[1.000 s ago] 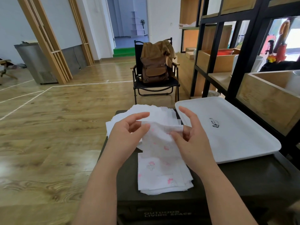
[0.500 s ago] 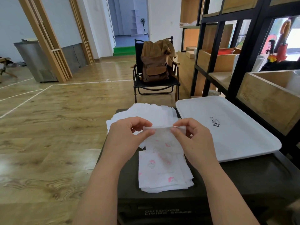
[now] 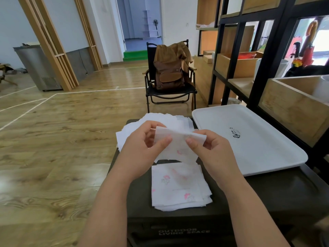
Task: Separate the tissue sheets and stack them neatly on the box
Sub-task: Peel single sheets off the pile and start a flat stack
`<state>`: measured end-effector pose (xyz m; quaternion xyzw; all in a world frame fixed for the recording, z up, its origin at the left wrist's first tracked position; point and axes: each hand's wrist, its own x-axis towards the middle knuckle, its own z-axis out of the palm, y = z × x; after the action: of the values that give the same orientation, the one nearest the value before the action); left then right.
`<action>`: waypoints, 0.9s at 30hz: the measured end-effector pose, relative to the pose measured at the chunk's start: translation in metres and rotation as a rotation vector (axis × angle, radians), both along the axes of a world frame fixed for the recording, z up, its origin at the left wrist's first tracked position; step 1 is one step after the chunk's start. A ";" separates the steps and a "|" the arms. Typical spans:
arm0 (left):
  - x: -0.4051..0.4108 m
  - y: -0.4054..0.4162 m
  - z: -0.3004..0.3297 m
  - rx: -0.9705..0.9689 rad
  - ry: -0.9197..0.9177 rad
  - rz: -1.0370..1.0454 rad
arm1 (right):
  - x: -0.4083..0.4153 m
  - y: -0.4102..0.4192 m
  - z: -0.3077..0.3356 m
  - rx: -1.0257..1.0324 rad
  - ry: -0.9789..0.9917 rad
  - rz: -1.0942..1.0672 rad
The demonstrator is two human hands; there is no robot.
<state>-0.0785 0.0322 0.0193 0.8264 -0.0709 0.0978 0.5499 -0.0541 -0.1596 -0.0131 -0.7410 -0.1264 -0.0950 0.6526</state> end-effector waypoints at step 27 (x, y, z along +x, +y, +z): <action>0.018 -0.008 -0.026 0.513 0.171 0.433 | -0.002 0.001 -0.011 -0.655 0.272 -0.189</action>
<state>-0.0605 0.0243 -0.0066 0.9389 0.1300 0.1215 0.2946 -0.0559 -0.1590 -0.0245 -0.9249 0.0068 -0.0100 0.3799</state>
